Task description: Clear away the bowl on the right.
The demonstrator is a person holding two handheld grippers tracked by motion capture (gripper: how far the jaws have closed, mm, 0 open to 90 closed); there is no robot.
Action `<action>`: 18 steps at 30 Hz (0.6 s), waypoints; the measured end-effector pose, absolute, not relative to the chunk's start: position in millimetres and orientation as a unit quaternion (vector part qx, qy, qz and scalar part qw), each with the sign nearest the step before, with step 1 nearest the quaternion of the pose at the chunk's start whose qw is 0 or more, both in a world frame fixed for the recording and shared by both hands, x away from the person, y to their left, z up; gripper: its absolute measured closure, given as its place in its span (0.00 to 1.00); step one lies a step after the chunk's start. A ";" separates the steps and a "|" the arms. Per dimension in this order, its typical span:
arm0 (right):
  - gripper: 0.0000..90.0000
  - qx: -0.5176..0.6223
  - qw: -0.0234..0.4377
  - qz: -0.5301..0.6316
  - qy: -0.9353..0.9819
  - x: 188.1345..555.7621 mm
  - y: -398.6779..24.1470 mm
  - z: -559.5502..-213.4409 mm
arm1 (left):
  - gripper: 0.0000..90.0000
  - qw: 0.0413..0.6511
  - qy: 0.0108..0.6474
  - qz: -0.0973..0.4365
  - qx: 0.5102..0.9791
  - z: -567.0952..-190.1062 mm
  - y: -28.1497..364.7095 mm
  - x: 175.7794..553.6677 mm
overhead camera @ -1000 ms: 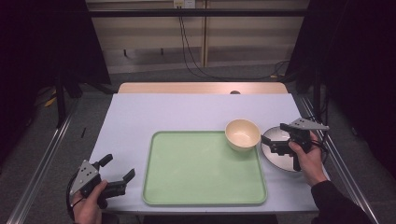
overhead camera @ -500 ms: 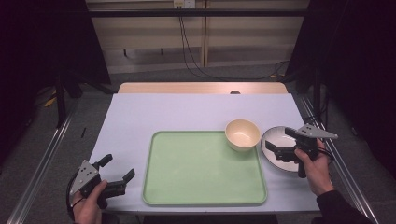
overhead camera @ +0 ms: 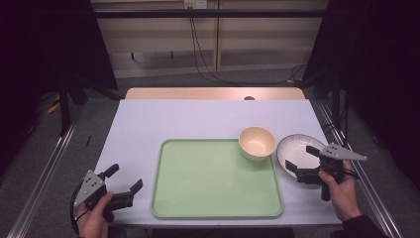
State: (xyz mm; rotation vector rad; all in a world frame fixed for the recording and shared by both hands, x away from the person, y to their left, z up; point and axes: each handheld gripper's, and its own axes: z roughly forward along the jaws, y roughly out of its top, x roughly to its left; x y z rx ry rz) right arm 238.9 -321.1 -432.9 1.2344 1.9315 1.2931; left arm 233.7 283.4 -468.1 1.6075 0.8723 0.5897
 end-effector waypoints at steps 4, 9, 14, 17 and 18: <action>0.04 0.451 0.251 0.481 0.708 227.5 -322.6 -433.7 | 0.00 0.572 0.373 0.252 0.686 -468.2 283.5 233.3; 0.04 0.450 0.255 0.478 0.710 218.0 -325.9 -436.4 | 0.00 0.571 0.374 0.252 0.686 -468.0 283.6 233.0; 0.04 0.455 0.254 0.475 0.709 207.0 -328.2 -439.0 | 0.00 0.569 0.377 0.252 0.686 -468.3 284.1 232.3; 0.04 0.454 0.255 0.470 0.713 202.2 -328.8 -441.6 | 0.00 0.570 0.378 0.250 0.685 -468.2 284.2 231.6; 0.04 0.453 0.254 0.469 0.714 200.0 -328.8 -442.8 | 0.00 0.570 0.378 0.250 0.685 -468.2 284.1 231.6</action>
